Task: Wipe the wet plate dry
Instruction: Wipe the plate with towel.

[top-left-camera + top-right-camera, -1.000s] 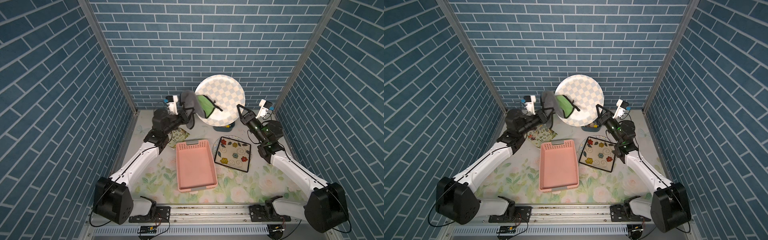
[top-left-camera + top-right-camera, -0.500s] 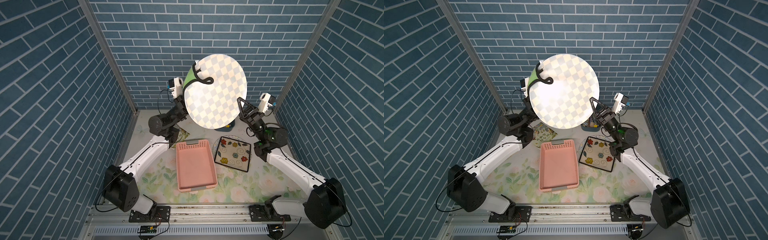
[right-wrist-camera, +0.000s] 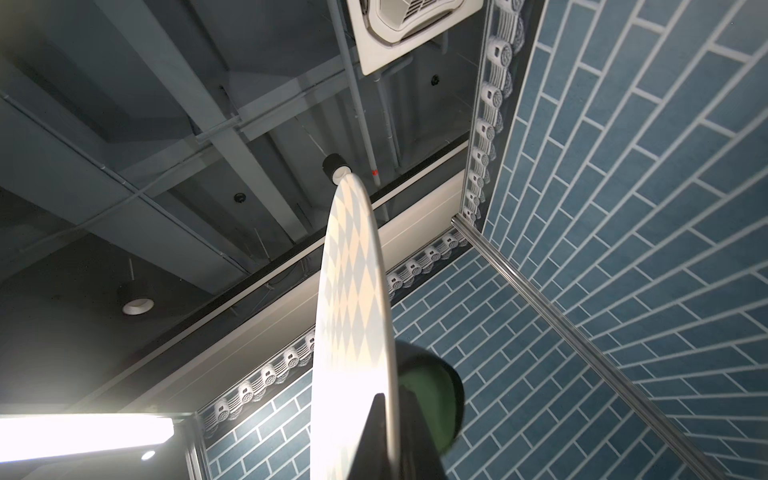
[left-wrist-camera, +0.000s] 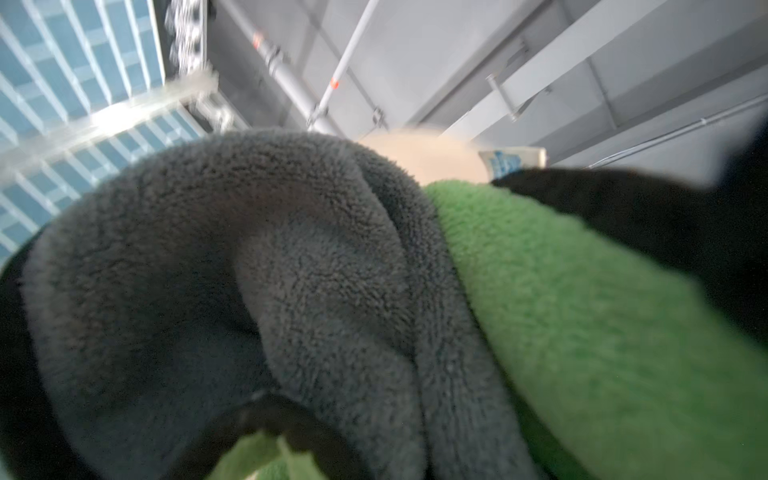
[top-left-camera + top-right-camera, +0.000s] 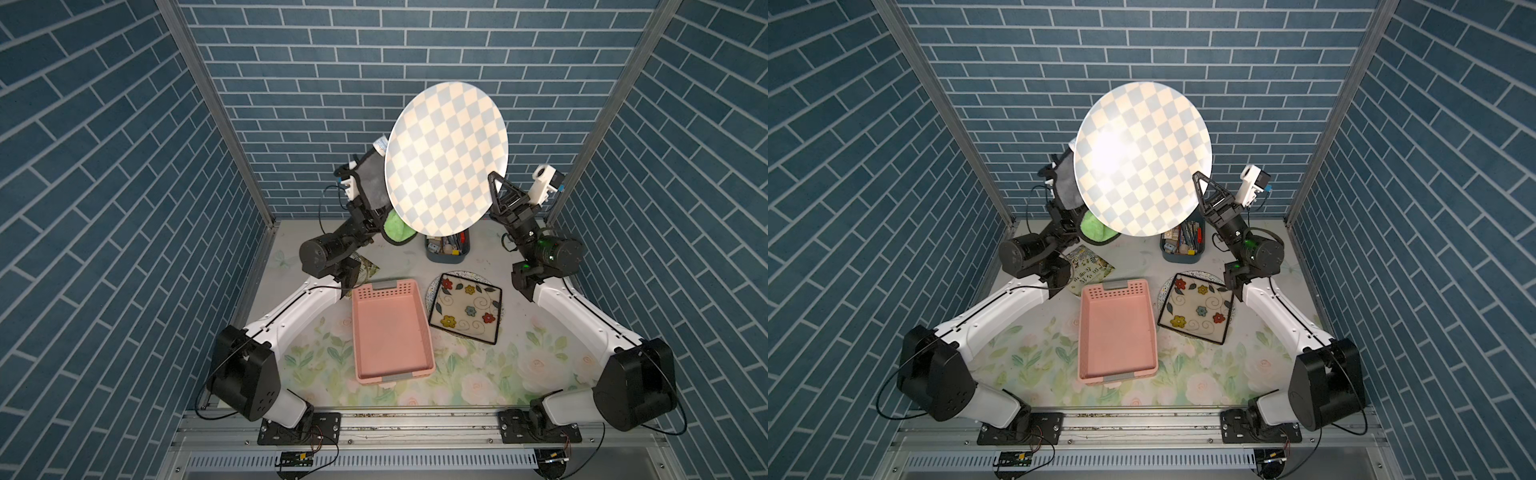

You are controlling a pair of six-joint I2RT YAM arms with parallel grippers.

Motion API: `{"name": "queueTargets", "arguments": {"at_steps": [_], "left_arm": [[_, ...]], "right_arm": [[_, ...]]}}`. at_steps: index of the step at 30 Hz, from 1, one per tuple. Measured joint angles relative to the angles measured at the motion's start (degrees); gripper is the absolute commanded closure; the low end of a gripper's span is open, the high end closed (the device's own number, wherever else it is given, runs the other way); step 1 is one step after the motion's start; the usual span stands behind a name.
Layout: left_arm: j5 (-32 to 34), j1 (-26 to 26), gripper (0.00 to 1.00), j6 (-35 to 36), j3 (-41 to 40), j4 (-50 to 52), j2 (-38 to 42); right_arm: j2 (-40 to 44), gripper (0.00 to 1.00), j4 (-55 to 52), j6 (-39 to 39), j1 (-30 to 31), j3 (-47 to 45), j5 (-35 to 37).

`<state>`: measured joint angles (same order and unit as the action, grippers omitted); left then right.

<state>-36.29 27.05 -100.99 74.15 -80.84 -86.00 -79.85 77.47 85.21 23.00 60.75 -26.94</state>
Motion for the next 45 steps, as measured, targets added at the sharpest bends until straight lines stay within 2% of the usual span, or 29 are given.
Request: {"name": "queueTargets", "arguments": {"at_steps": [3, 6, 10, 13, 15, 20, 23, 25, 28, 31, 36, 40, 45], "left_arm": [[1.2, -1.9, 1.0, -0.07, 5.9, 0.33, -0.44], [2.38, -0.5, 1.0, 0.28, 9.07, -0.66, -1.11], [4.0, 4.79, 1.0, 2.73, 6.32, -0.85, -1.11], [4.55, 9.11, 1.0, 4.92, 2.1, 1.11, -1.7], [4.68, 10.1, 1.0, 5.55, -0.28, 2.08, -2.23], [4.31, 5.68, 1.0, 6.12, -1.07, 5.38, -2.08], [4.48, 2.6, 1.0, 6.91, 1.7, 7.58, -1.86], [4.55, 2.8, 1.0, 7.61, 3.52, 8.57, -1.86], [4.7, 6.69, 1.0, 8.98, 4.07, 9.09, -1.9], [5.38, 10.86, 1.0, 9.79, 3.15, 9.09, -2.75], [6.64, 14.4, 1.0, 11.54, -4.09, 9.16, -2.32], [7.8, 14.43, 1.0, 14.56, -11.28, 13.25, 1.55], [8.22, 12.76, 1.0, 19.3, -14.86, 20.09, 8.35]], "right_arm": [[1.4, 1.0, 1.44, 0.0, 3.91, -4.92, 0.13], [1.51, 1.0, 2.78, -0.48, 8.24, -5.25, -0.02], [-1.51, 1.0, 3.58, -2.78, 9.68, 1.42, -2.25], [-4.26, 1.0, 3.37, -3.04, 8.17, 7.63, -3.08], [-4.46, 1.0, 3.21, -3.02, 6.01, 8.37, -3.1], [-1.16, 1.0, -0.35, -4.2, 2.38, 1.49, -2.51], [1.79, 1.0, -3.89, -7.02, 4.63, -2.8, -2.54], [3.13, 1.0, -4.42, -8.74, 7.56, -4.26, -3.02], [3.82, 1.0, -3.69, -11.21, 11.47, -4.52, -3.96], [3.69, 1.0, -1.99, -12.5, 11.8, -3.17, -4.61], [2.49, 1.0, -2.49, -12.41, 8.57, 0.9, -4.79], [2.75, 1.0, -5.09, -9.73, 3.37, 0.33, -4.04], [6.62, 1.0, -7.91, -6.82, -3.13, -3.91, -1.16]]}}
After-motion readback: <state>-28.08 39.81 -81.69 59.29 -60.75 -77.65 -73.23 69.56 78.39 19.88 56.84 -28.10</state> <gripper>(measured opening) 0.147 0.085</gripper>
